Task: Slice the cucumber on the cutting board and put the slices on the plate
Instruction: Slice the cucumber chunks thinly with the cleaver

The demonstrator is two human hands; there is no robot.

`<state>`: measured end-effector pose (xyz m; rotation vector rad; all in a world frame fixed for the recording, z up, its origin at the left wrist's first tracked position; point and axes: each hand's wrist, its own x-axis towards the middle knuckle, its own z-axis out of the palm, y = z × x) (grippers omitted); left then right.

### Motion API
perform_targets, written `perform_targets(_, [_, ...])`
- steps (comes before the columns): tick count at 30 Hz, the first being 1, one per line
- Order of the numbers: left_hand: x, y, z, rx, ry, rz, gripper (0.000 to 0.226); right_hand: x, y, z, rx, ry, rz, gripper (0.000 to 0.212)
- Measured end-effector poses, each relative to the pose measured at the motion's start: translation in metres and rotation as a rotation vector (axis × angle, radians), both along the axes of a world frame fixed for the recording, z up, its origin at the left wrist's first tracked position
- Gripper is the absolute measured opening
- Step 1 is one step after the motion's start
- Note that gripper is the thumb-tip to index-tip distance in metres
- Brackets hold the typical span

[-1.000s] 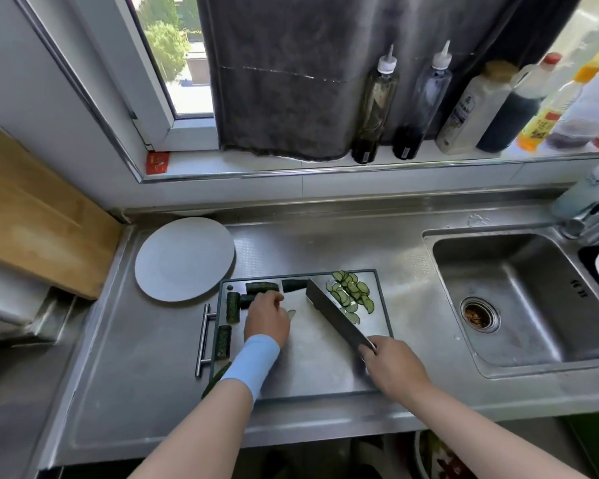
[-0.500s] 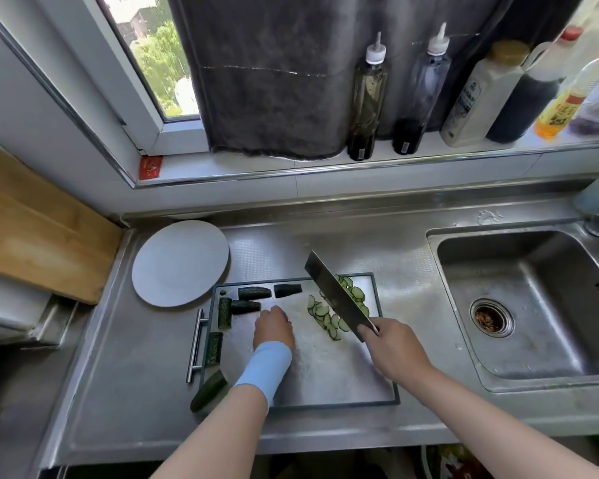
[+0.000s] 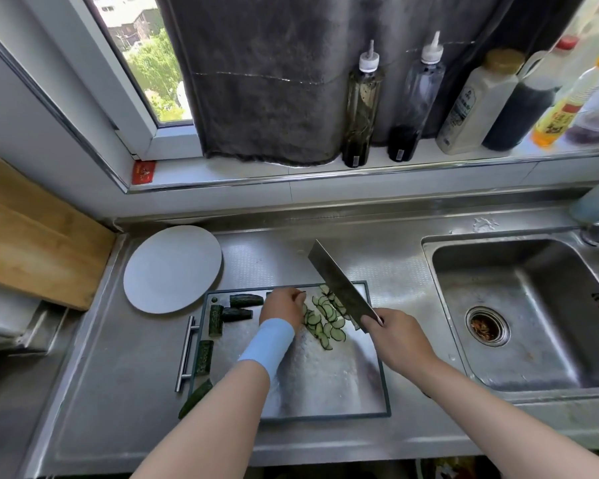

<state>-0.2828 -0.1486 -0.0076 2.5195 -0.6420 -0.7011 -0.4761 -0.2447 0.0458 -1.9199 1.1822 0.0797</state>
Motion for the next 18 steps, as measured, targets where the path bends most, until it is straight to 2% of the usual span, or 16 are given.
perform_targets(6, [0.011, -0.002, -0.004, 0.133, 0.159, -0.338, 0.027, 0.003, -0.002, -0.002, 0.000, -0.001, 0.007, 0.030])
perform_targets(9, [0.007, -0.002, -0.004, 0.074, 0.155, -0.316, 0.029, 0.006, -0.002, -0.004, 0.004, 0.004, 0.008, 0.029])
perform_targets(11, [0.010, -0.001, -0.007, 0.010, 0.063, -0.259, 0.024, 0.007, -0.001, -0.004, 0.005, 0.004, 0.010, 0.029])
perform_targets(14, [0.023, 0.006, -0.018, -0.014, -0.191, -0.233, 0.024, 0.009, 0.000, -0.003, 0.008, -0.004, 0.016, 0.031])
perform_targets(18, [0.040, 0.018, -0.030, 0.176, -0.373, -0.408, 0.040, 0.013, 0.007, -0.006, 0.003, 0.004, 0.036, 0.035])
